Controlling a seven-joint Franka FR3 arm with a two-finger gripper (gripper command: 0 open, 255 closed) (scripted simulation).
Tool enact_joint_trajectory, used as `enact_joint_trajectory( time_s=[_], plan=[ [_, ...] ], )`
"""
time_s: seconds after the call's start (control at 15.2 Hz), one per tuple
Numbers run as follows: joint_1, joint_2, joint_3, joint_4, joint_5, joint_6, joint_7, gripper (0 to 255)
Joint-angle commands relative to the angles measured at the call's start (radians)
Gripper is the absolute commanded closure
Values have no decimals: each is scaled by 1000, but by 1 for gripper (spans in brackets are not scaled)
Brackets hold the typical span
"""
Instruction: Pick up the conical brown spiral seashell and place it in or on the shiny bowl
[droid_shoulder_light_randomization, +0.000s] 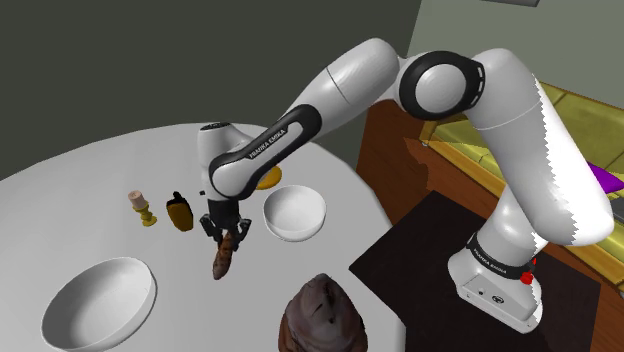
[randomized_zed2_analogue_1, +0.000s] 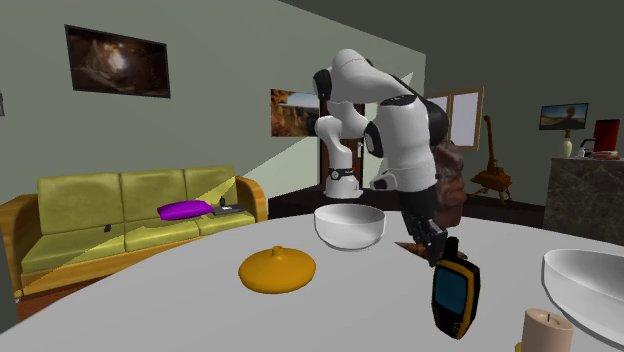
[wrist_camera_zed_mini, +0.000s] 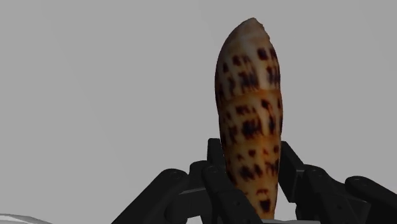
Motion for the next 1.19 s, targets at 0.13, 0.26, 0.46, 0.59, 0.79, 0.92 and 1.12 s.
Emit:
enact_joint_trajectory(
  time_s=[0.13,0.26,0.46,0.59,0.79,0.92,1.12],
  plan=[
    [-8,-42,8,-14,7,-27,4,255],
    [-11,-60,11,-16,10,-42,6,255],
    [-15,-86,16,-17,14,-66,10,255],
    [-18,-102,20,-17,17,-83,12,255],
    [-21,-126,24,-15,22,-108,16,255],
    [-24,-142,27,-12,25,-126,18,255],
    [-27,-164,32,-5,29,-153,22,255]
  ],
)
